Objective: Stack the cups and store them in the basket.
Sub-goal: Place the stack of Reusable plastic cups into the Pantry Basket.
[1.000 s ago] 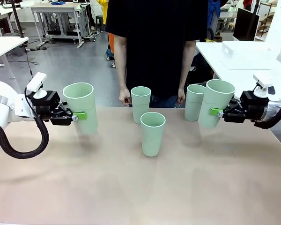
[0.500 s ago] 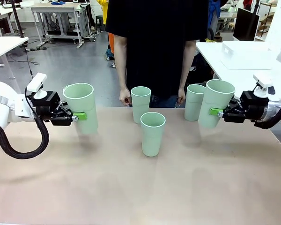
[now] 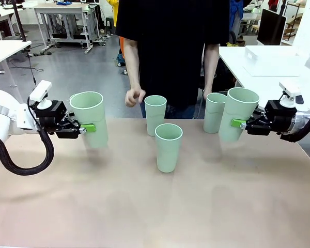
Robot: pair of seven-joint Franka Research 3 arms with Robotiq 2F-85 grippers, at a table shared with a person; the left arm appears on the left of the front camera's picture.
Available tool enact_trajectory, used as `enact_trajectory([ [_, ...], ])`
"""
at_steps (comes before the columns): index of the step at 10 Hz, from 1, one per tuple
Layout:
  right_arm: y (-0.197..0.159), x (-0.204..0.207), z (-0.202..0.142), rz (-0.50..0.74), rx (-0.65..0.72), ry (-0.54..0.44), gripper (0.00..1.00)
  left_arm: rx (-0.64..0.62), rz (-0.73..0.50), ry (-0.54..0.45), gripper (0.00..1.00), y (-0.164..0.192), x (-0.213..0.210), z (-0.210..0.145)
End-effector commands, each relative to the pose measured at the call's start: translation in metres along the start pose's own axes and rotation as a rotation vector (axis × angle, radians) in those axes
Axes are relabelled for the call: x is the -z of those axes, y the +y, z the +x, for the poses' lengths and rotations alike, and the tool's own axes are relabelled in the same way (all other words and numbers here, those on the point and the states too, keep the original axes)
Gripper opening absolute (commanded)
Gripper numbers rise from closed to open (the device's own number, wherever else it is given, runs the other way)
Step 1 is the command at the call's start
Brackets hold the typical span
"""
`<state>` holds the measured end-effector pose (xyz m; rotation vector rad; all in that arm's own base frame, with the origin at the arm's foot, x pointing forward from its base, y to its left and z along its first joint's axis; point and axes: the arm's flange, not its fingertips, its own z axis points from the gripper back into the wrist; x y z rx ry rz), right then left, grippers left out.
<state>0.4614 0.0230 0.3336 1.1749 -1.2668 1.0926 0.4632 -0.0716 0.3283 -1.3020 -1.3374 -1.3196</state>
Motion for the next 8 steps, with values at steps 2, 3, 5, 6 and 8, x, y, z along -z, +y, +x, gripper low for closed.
enact_trajectory([
  [2, -0.0022, 0.0018, 0.0032, -0.018, -0.007, -0.007, 0.85, 0.010, -0.004, -0.001, 0.87, 0.0004, 0.0010, 0.0035],
  [3, -0.0022, 0.0018, 0.0032, -0.018, -0.007, -0.007, 0.85, 0.010, -0.004, -0.001, 0.87, 0.0004, 0.0010, 0.0035],
  [5, -0.0022, 0.0018, 0.0032, -0.018, -0.007, -0.007, 0.85, 0.010, -0.004, -0.001, 0.87, 0.0004, 0.0010, 0.0035],
  [6, -0.0022, 0.0018, 0.0032, -0.018, -0.007, -0.007, 0.85, 0.010, -0.004, -0.001, 0.87, 0.0004, 0.0010, 0.0035],
  [8, -0.0022, 0.0018, 0.0032, -0.018, -0.007, -0.007, 0.85, 0.010, -0.004, -0.001, 0.87, 0.0004, 0.0010, 0.0035],
])
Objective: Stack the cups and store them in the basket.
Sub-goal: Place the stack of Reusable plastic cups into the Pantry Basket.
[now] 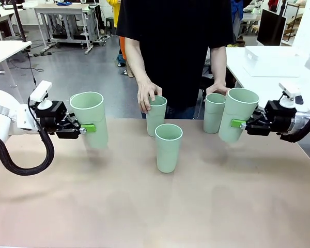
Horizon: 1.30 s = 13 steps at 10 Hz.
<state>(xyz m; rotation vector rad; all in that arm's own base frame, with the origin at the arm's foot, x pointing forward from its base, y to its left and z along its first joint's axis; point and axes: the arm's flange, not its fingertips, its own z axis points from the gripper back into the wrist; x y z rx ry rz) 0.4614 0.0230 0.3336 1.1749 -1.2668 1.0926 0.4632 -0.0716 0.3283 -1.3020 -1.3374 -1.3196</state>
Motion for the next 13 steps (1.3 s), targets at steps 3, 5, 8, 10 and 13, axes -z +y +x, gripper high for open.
enact_trajectory([
  [3, -0.0022, 0.0018, 0.0032, -0.018, -0.007, -0.007, 0.85, 0.010, -0.004, -0.001, 0.87, 0.0004, 0.0010, 0.0035],
  [5, -0.0022, 0.0018, 0.0032, -0.018, -0.007, -0.007, 0.85, 0.010, -0.004, -0.001, 0.87, 0.0004, 0.0010, 0.0035],
  [8, -0.0022, 0.0018, 0.0032, -0.018, -0.007, -0.007, 0.85, 0.010, -0.004, -0.001, 0.87, 0.0004, 0.0010, 0.0035],
  [10, -0.0022, 0.0018, 0.0032, -0.018, -0.007, -0.007, 0.85, 0.010, -0.004, -0.001, 0.87, 0.0004, 0.0010, 0.0035],
  [13, -0.0022, 0.0018, 0.0032, -0.018, -0.007, -0.007, 0.85, 0.010, -0.004, -0.001, 0.87, 0.0004, 0.0010, 0.0035],
])
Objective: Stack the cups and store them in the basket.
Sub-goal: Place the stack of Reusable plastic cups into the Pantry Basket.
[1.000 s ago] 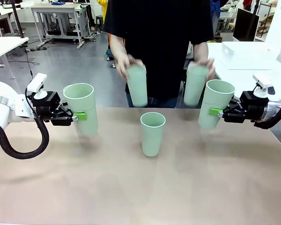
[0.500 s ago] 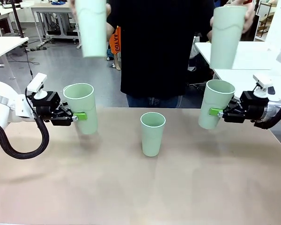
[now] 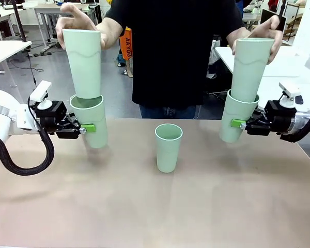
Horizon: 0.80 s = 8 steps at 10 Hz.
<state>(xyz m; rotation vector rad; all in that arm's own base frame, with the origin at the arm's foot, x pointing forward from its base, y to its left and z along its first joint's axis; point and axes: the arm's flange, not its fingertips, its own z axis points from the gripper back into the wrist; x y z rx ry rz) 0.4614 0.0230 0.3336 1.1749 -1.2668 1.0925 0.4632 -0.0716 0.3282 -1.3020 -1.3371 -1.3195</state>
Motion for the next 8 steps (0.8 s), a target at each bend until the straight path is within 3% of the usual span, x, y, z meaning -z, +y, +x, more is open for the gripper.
enact_trajectory([
  [1, -0.0022, 0.0018, 0.0032, -0.018, -0.007, -0.007, 0.85, 0.010, -0.004, -0.001, 0.87, 0.0004, 0.0010, 0.0037],
  [8, -0.0022, 0.0018, 0.0032, -0.018, -0.007, -0.007, 0.85, 0.010, -0.004, -0.001, 0.87, 0.0004, 0.0010, 0.0037],
])
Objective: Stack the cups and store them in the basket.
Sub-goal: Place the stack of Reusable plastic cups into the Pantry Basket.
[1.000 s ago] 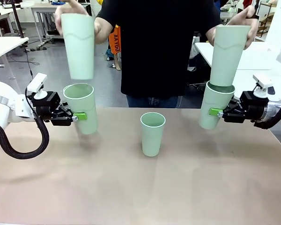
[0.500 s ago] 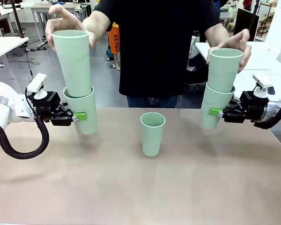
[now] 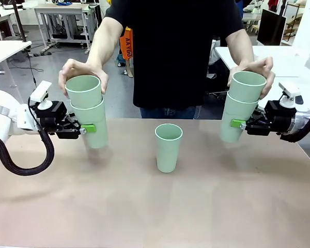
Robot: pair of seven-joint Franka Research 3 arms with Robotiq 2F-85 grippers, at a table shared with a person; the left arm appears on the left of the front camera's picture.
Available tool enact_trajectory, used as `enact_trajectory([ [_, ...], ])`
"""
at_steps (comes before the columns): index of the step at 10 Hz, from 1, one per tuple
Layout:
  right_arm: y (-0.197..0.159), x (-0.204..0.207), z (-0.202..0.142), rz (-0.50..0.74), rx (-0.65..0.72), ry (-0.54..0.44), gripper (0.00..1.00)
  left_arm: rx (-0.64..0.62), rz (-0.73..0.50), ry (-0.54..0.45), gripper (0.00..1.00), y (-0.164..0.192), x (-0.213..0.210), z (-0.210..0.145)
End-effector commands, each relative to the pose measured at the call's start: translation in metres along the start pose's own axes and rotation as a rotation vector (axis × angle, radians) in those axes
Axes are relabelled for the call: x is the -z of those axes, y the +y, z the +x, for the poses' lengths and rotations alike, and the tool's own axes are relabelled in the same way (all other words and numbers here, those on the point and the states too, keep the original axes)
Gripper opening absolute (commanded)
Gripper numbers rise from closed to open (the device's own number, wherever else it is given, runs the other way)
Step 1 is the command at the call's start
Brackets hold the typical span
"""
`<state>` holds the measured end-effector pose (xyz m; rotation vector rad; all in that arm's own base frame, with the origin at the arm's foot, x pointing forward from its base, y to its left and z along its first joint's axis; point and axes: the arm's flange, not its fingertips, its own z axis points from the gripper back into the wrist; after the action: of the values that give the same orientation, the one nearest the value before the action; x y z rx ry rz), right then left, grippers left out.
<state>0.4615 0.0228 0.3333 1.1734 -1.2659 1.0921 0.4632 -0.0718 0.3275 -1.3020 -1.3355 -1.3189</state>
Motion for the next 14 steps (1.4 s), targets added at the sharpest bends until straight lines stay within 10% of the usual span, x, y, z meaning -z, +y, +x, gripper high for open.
enact_trajectory([
  [1, -0.0021, 0.0019, 0.0035, -0.017, -0.007, -0.008, 0.85, 0.011, -0.004, -0.002, 0.87, 0.0005, 0.0009, 0.0044],
  [14, -0.0021, 0.0019, 0.0035, -0.017, -0.007, -0.008, 0.85, 0.011, -0.004, -0.002, 0.87, 0.0005, 0.0009, 0.0044],
])
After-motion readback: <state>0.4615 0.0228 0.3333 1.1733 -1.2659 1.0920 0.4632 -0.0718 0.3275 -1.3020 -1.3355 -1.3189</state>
